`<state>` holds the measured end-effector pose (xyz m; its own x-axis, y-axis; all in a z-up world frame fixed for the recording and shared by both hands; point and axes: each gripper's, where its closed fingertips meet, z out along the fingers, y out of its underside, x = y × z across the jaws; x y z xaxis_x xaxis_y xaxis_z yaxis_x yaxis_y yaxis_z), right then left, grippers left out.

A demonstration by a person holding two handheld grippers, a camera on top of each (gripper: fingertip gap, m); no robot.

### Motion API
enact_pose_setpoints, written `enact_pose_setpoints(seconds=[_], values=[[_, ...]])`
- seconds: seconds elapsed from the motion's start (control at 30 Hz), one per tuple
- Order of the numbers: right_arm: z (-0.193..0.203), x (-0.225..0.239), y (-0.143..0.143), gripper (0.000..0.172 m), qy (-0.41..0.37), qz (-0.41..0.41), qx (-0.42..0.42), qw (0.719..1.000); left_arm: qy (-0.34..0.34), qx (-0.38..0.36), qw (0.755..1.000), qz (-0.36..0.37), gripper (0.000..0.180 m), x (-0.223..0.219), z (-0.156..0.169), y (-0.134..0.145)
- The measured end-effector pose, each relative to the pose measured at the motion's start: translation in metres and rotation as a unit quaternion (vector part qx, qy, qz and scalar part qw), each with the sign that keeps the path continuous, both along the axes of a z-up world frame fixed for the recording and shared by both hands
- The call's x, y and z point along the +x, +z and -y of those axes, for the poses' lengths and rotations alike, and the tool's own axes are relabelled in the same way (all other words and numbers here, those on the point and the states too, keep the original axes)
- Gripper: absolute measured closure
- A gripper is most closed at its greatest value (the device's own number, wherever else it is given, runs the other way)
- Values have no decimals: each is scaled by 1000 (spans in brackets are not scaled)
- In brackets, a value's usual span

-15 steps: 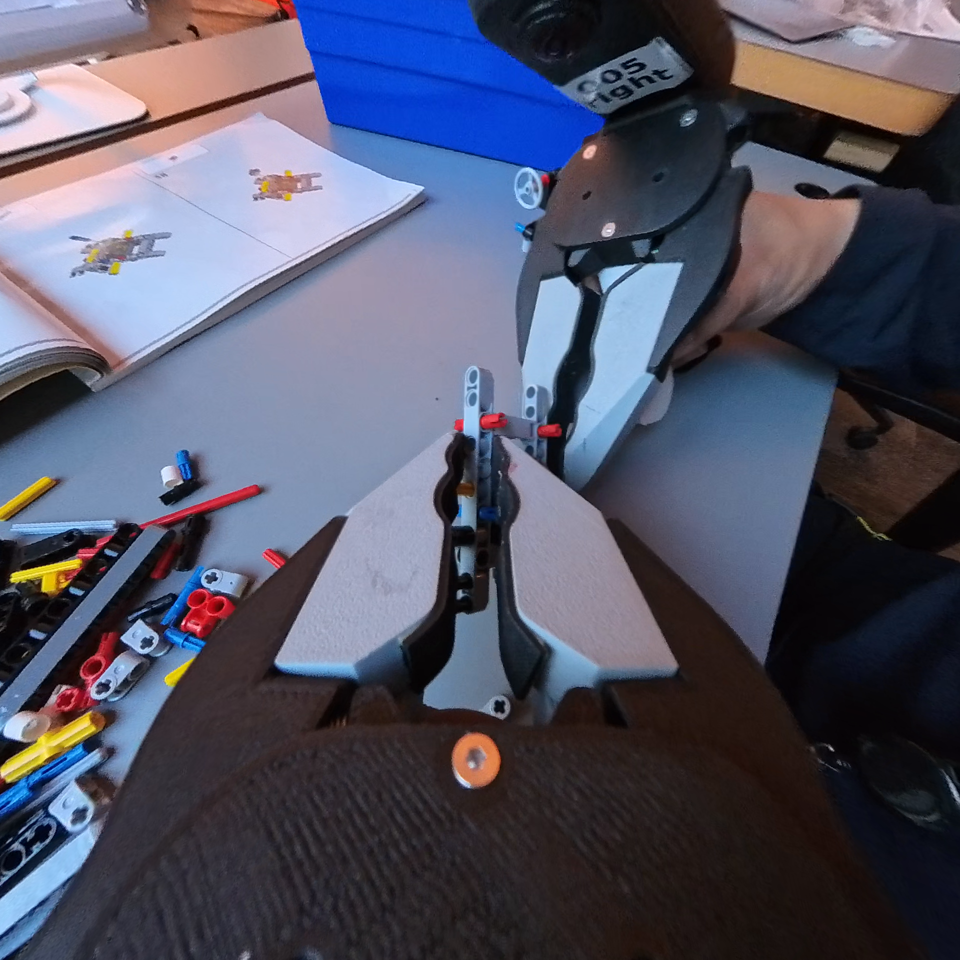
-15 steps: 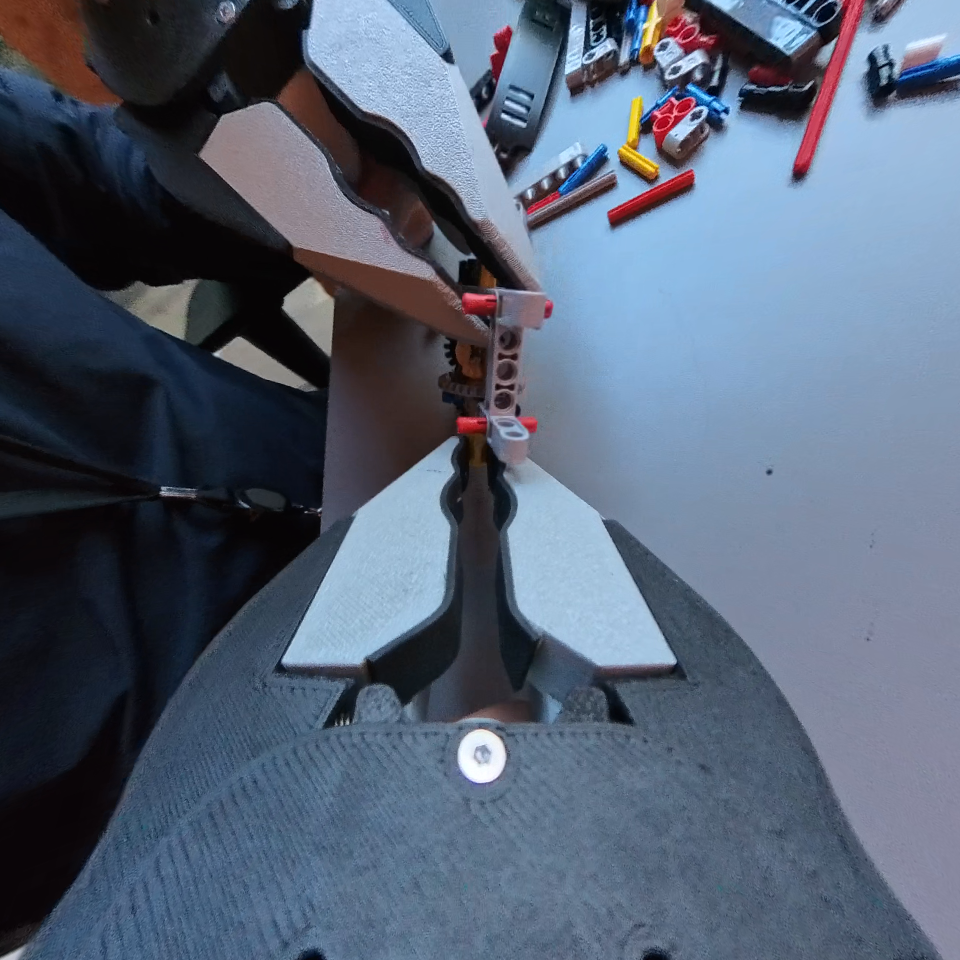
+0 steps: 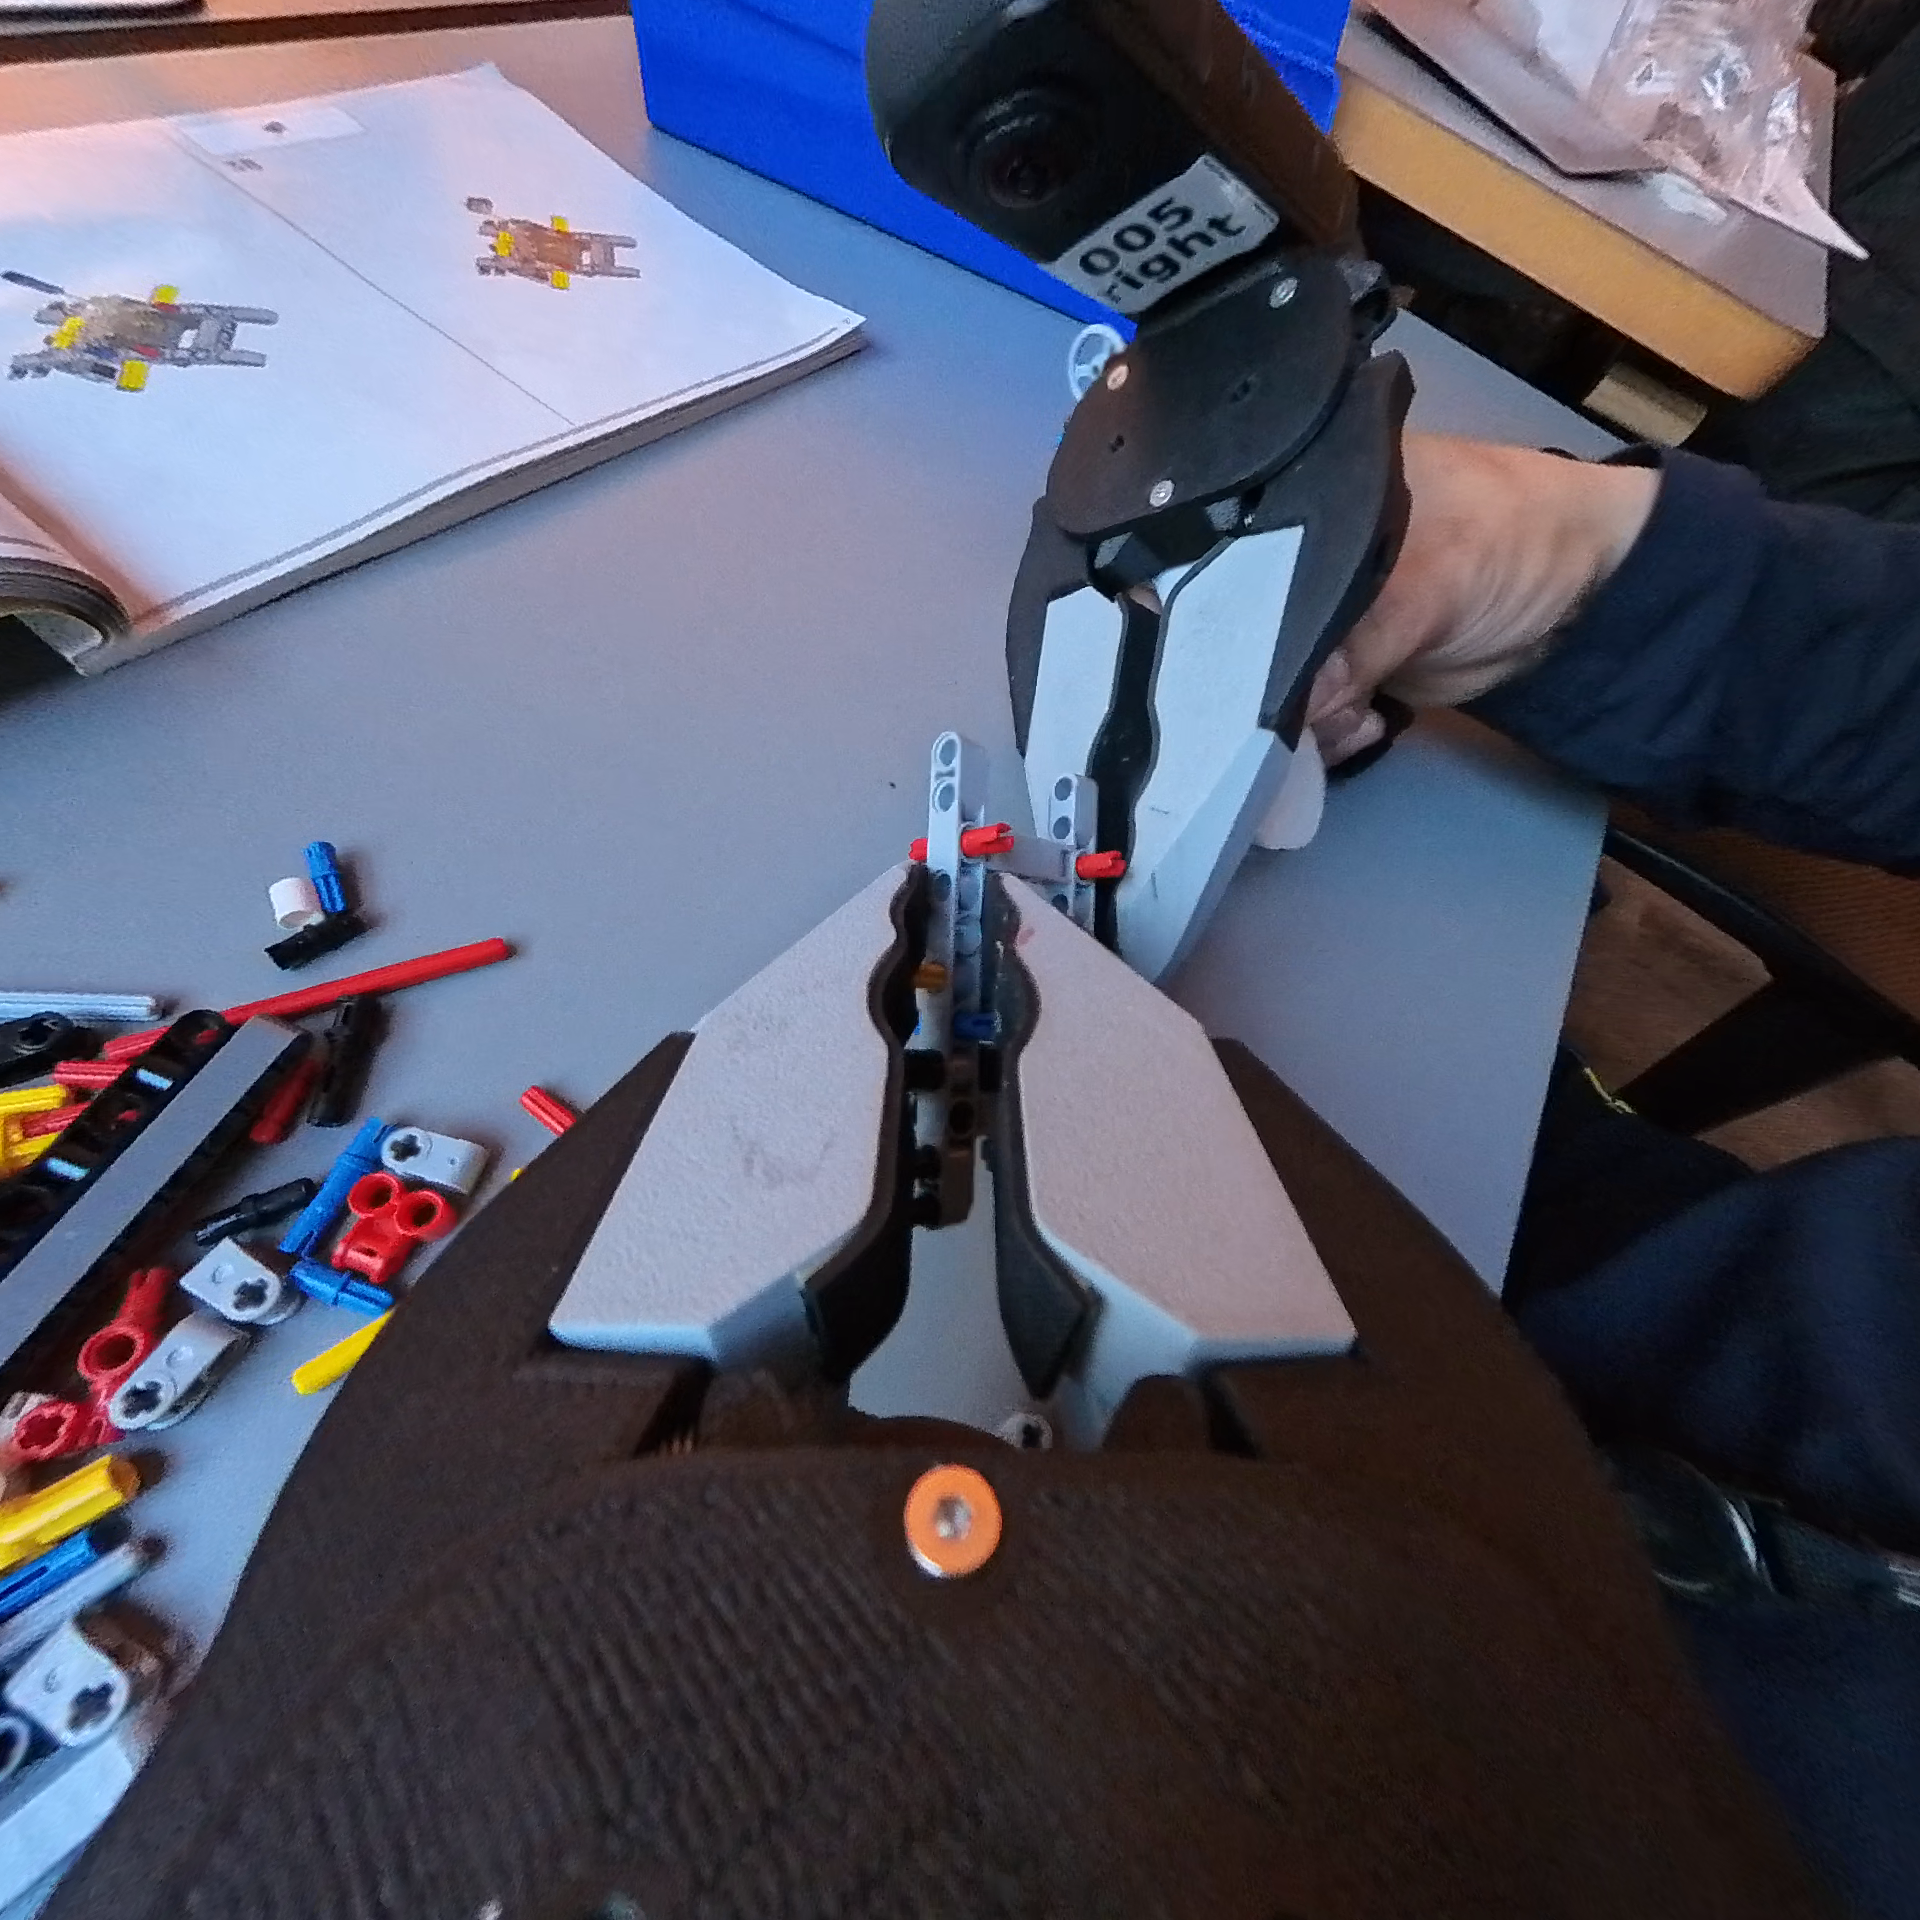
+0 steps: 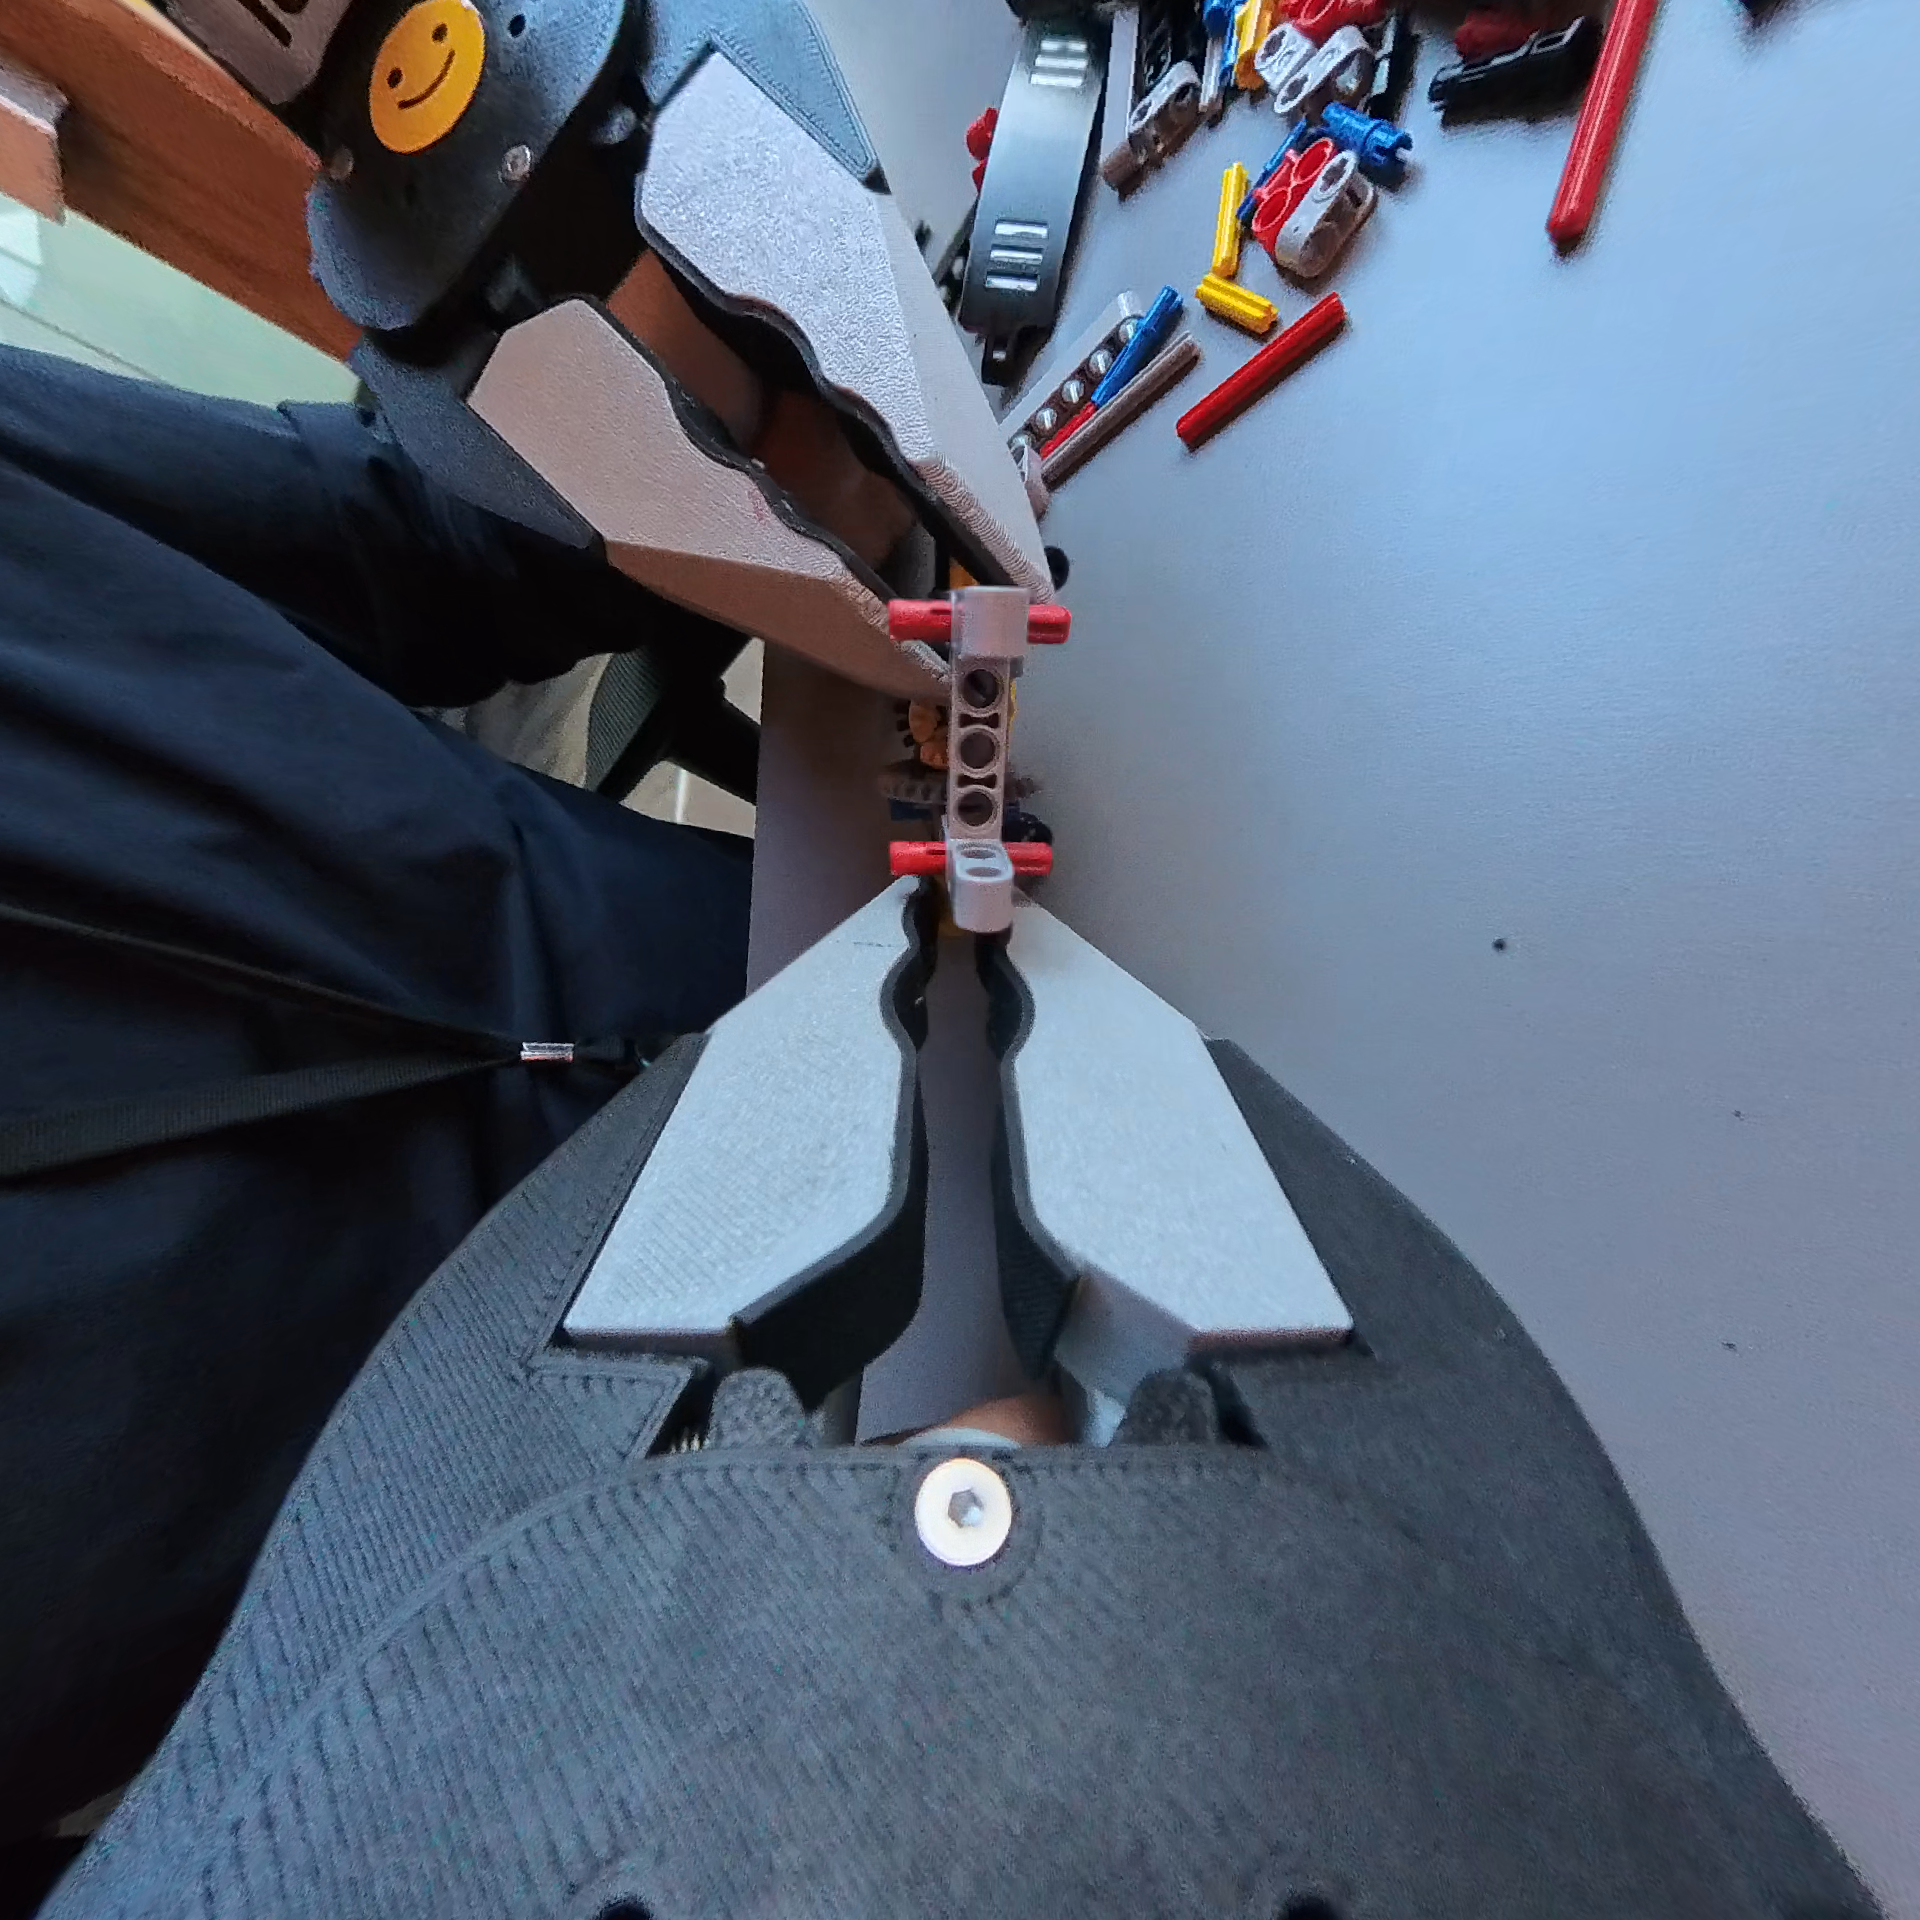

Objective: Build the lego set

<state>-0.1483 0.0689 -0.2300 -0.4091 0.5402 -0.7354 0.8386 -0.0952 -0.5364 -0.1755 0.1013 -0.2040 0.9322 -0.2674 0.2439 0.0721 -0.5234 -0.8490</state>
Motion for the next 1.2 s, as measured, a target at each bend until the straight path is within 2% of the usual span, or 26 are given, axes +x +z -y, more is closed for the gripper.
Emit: enact_pose_setpoints(seconds=[0.23,0.3,0.43,0.6,0.7,1.03,1.2], values=[[-2,-4,2,167,-21,-22,8,1000,-12,-9,1000,5,172,-4,-1,4],[-4,-4,3,167,-29,-26,4,999,-25,-12,999,20,161,-4,4,9],[-6,-2,1,167,-32,-22,10,999,-29,-39,999,13,145,-14,16,2],[-9,-1,1,167,-35,-20,6,999,-61,-37,997,-37,161,-12,25,0],[-8,1,3,167,-26,-27,4,999,-61,-42,995,-59,158,-17,22,-3],[-6,4,5,167,-17,-48,20,999,-142,-71,987,9,155,-9,20,2],[-4,5,3,167,-7,-46,26,999,-205,-103,972,53,162,7,22,-2]])
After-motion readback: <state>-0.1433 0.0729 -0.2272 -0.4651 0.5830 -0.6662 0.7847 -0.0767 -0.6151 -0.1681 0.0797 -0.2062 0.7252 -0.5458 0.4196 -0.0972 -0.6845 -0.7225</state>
